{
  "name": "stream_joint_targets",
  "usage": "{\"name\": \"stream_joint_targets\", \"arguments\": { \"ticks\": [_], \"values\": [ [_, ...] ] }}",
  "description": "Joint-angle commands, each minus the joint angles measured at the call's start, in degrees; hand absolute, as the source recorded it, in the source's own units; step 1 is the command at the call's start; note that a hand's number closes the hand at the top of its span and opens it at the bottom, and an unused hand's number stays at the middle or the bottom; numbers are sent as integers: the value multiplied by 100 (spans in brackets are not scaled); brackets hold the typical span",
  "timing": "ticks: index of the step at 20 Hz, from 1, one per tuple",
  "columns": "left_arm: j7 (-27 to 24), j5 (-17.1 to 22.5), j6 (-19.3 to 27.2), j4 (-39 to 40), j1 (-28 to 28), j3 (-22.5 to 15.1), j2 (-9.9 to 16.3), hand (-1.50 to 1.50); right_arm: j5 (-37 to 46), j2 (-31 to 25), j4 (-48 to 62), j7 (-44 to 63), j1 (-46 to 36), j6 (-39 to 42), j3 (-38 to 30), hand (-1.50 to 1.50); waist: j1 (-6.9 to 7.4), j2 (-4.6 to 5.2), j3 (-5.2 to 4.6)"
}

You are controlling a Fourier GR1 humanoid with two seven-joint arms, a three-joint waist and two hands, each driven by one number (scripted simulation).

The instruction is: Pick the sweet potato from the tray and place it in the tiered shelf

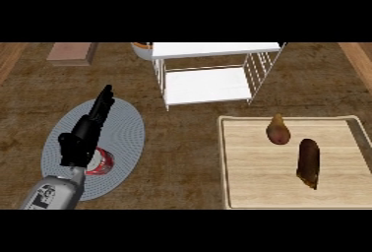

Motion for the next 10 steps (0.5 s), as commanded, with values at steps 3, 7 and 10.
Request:
{"name": "stream_joint_targets", "arguments": {
  "ticks": [3,7,10],
  "values": [
    [50,-192,17,92,15,-89,-95,0,565,-845,-1532,1644,776,230,433,-150,81,25,-37],
    [-117,-110,-166,278,-10,50,-117,0,700,-1625,-1771,2977,495,499,368,-150,138,42,-33],
    [188,-174,15,116,-138,-19,-300,0,865,-2087,-2091,3607,612,916,591,-150,152,39,-29]
  ]
}}
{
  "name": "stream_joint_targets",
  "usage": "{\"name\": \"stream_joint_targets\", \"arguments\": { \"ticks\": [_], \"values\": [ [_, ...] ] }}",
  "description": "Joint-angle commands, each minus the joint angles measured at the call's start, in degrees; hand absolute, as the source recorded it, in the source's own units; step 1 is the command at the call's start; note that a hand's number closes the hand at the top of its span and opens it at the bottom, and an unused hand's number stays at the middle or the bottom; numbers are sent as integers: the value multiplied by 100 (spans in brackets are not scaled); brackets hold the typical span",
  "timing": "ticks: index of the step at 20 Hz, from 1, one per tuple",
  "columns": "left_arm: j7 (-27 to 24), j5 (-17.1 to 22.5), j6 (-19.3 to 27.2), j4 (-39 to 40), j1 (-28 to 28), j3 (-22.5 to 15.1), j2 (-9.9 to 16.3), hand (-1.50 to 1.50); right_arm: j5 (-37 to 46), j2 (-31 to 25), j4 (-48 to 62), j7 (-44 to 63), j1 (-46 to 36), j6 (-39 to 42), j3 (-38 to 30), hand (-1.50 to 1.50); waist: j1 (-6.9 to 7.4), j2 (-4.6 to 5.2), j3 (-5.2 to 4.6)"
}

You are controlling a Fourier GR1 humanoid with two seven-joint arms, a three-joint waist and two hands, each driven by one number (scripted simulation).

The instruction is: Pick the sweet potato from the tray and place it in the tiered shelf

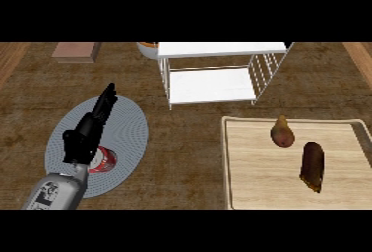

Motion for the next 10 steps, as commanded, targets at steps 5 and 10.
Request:
{"name": "stream_joint_targets", "arguments": {
  "ticks": [5,10],
  "values": [
    [-138,-87,-42,159,121,-124,-204,0,79,-1750,-873,2408,-76,1255,323,-150,69,32,-25],
    [-241,-145,-82,64,337,-25,-174,0,261,-2020,-1407,3949,-713,1363,775,-150,114,26,-12]
  ]
}}
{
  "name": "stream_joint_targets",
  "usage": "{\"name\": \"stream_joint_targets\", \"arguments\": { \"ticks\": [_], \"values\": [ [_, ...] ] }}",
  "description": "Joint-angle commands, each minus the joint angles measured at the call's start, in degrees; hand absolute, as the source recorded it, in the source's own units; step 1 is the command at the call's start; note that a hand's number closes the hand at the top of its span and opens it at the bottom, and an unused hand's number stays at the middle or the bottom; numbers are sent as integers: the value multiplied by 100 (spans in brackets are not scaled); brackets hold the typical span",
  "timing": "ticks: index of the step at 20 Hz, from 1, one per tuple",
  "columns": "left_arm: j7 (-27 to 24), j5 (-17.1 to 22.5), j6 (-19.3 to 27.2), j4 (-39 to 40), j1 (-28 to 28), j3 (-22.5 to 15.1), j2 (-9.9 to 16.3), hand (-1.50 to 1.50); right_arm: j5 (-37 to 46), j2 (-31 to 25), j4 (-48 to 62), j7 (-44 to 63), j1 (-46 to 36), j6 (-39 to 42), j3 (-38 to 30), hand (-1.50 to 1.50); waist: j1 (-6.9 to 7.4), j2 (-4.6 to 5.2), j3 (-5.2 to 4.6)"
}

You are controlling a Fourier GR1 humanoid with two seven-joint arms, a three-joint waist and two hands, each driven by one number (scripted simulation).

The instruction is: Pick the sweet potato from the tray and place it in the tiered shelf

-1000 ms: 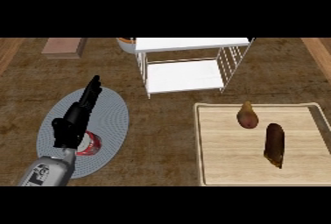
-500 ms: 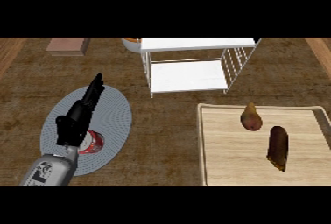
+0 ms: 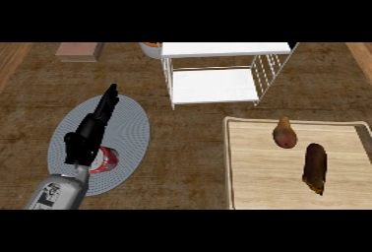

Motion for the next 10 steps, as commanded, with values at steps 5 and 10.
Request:
{"name": "stream_joint_targets", "arguments": {
  "ticks": [5,10],
  "values": [
    [43,-69,-119,388,-188,194,-263,0,300,-118,-328,1667,-1083,373,560,-150,-41,14,-8],
    [-190,-130,-357,524,-145,317,-196,0,1193,332,-527,2029,-1390,83,1249,-150,-26,14,-9]
  ]
}}
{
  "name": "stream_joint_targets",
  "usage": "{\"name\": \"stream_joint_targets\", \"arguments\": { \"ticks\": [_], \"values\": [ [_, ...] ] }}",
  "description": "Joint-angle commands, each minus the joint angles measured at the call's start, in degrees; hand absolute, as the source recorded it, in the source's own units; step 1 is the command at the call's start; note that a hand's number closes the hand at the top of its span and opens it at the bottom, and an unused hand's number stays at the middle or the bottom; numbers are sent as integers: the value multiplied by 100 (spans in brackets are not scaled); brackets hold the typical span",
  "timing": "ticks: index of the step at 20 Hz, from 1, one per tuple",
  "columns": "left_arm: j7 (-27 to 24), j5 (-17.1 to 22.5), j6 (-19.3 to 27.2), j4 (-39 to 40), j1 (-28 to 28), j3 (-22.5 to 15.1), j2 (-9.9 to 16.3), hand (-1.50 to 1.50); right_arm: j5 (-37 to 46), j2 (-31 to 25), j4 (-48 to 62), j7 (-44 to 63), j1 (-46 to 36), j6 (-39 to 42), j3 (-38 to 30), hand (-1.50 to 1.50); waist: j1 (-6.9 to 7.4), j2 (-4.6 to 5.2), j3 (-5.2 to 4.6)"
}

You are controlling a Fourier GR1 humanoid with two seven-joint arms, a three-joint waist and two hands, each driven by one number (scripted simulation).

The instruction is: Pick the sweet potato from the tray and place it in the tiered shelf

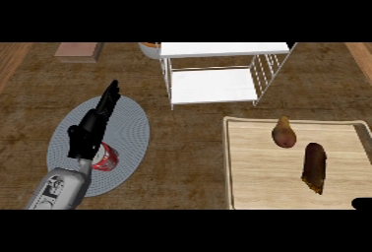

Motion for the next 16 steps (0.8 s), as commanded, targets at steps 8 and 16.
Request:
{"name": "stream_joint_targets", "arguments": {
  "ticks": [8,16],
  "values": [
    [-40,-297,40,211,103,-14,-308,0,894,511,117,1225,-757,46,607,-150,-17,25,-22],
    [4,-275,-175,-192,444,124,-188,0,1290,910,189,1361,-844,229,795,-150,-9,9,-22]
  ]
}}
